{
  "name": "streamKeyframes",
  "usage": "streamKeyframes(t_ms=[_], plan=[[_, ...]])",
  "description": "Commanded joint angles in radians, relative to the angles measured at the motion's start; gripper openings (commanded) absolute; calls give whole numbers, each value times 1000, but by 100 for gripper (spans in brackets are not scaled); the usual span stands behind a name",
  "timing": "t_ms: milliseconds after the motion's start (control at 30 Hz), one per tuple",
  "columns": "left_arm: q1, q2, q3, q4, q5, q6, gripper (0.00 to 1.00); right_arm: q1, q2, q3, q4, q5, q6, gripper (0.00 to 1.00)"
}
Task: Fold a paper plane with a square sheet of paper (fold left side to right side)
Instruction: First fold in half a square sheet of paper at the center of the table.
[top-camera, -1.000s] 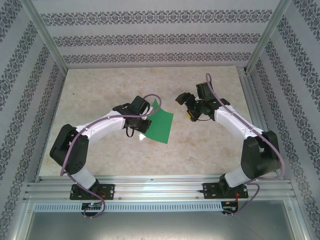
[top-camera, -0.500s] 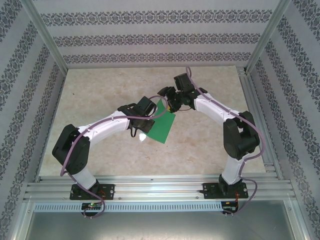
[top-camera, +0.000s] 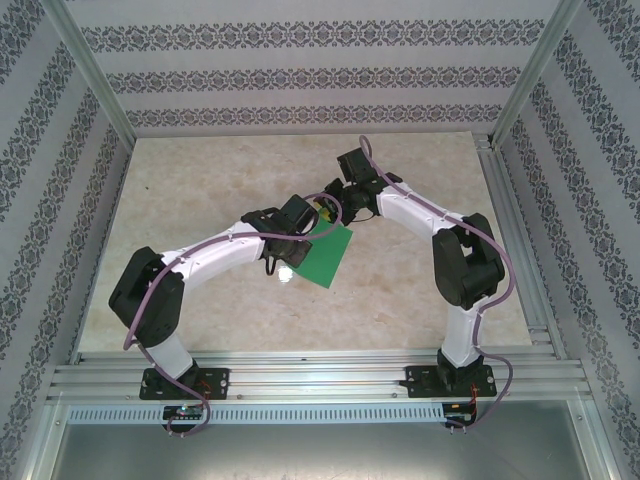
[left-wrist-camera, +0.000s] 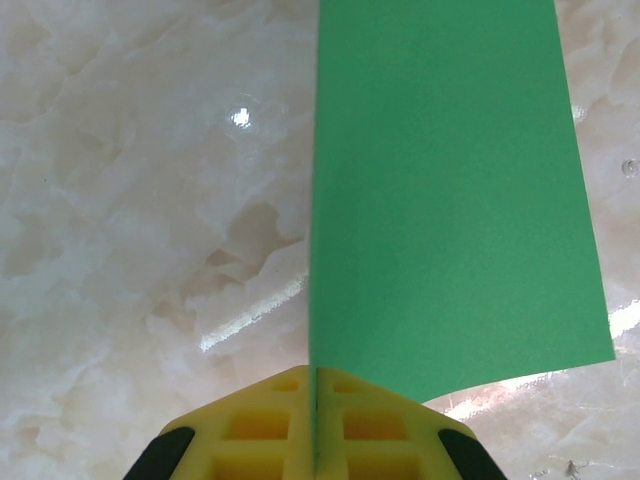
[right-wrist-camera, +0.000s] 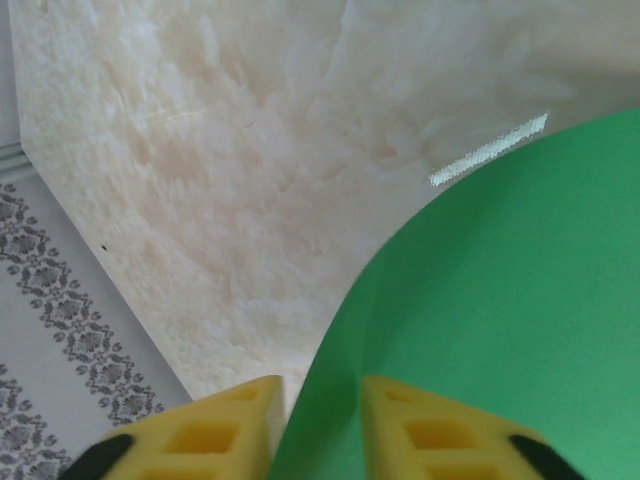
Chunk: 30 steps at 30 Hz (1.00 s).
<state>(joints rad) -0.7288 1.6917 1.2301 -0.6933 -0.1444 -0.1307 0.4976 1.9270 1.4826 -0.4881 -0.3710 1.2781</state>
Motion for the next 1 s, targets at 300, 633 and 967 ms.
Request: streamKeyframes(t_ms=[300, 633, 967], plan=[[104, -380, -53, 11, 318, 13, 66, 18, 29, 80, 38, -133, -320, 0], [421, -452, -173, 110, 586, -238, 70, 71, 107, 171, -4, -273, -519, 0], [461, -305, -260, 197, 598, -284, 67, 77, 172, 228, -31, -343, -529, 0]])
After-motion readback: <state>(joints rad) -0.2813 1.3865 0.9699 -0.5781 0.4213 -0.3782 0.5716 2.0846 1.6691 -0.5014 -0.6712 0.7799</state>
